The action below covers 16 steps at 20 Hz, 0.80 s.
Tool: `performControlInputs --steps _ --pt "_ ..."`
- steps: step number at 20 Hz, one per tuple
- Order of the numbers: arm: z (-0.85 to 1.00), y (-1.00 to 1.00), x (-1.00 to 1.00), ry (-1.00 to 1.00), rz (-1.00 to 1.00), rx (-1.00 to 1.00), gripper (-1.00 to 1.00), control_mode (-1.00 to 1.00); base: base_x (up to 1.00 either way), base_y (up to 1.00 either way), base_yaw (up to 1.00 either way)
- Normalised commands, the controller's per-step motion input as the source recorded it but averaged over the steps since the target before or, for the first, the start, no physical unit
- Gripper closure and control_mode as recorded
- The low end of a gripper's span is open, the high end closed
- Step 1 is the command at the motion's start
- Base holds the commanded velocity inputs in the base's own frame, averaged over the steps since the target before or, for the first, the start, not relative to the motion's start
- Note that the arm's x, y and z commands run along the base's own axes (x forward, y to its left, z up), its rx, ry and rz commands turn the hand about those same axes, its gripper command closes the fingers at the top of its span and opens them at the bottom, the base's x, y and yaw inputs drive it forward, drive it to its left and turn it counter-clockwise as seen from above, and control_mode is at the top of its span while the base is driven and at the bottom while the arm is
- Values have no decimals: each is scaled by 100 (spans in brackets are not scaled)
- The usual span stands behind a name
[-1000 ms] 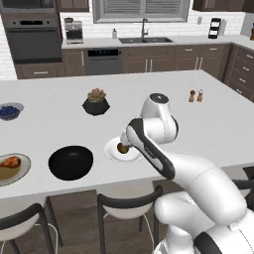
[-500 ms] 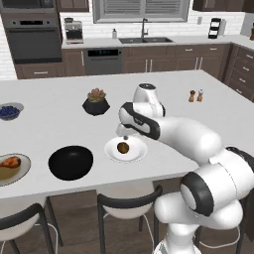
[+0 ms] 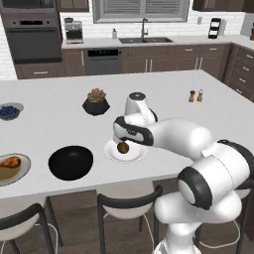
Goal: Pick the chicken drumstick and mushroom from their plates and place them in the bowl. Then put the bowl in the fridge.
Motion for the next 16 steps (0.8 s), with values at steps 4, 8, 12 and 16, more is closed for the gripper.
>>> performControlInputs --steps 4,8,12,16 --pt "-33 4 5 -10 0 0 -100 -100 0 0 0" --pt "-11 0 27 6 0 1 -100 -100 0 0 0" --pt "-1 0 23 5 0 0 -100 -100 0 0 0" --pt "-1 1 34 2 0 0 -100 -100 0 0 0"
